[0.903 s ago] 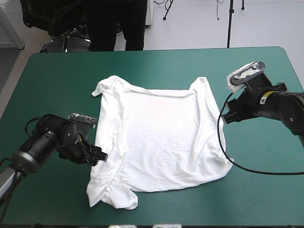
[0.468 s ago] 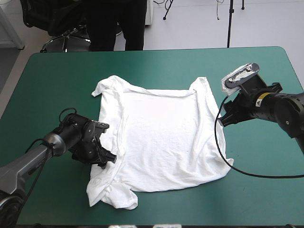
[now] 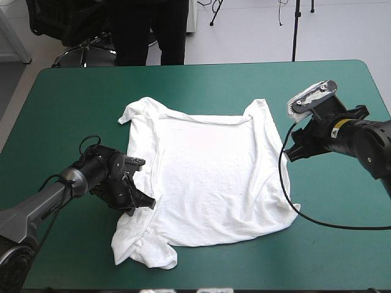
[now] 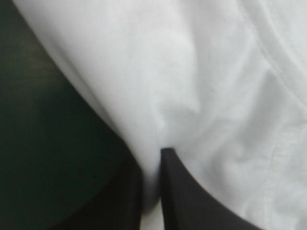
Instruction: Fold the cloth
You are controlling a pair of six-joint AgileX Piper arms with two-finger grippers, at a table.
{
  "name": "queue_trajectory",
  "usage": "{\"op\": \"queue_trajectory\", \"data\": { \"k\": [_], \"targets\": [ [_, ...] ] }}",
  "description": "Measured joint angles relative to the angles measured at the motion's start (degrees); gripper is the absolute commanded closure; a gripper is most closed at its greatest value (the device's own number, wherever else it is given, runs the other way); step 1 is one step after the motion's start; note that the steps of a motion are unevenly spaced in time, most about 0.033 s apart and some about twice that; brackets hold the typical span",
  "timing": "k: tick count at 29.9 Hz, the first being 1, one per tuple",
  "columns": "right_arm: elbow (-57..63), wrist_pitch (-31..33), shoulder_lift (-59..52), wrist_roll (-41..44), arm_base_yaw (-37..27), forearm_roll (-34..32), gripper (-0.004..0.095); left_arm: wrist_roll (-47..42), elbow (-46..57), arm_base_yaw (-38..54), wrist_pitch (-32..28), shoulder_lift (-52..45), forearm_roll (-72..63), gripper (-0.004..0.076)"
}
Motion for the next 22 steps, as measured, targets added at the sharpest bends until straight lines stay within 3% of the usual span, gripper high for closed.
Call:
{"op": "queue_trajectory", "data": {
  "k": [9,22],
  "targets": [
    [0.00,0.00,-0.10,0.31,0.00,-0.16,0.0327,-2.15,-0.20,0.72,-0.37,-0.37,3.83,0.0733],
    [0.00,-0.29,-0.14,1.45,0.00,-0.20,0.0329,-1.31,-12.05,21.61,-1.12,-1.29,16.29,0.0733]
  ]
}}
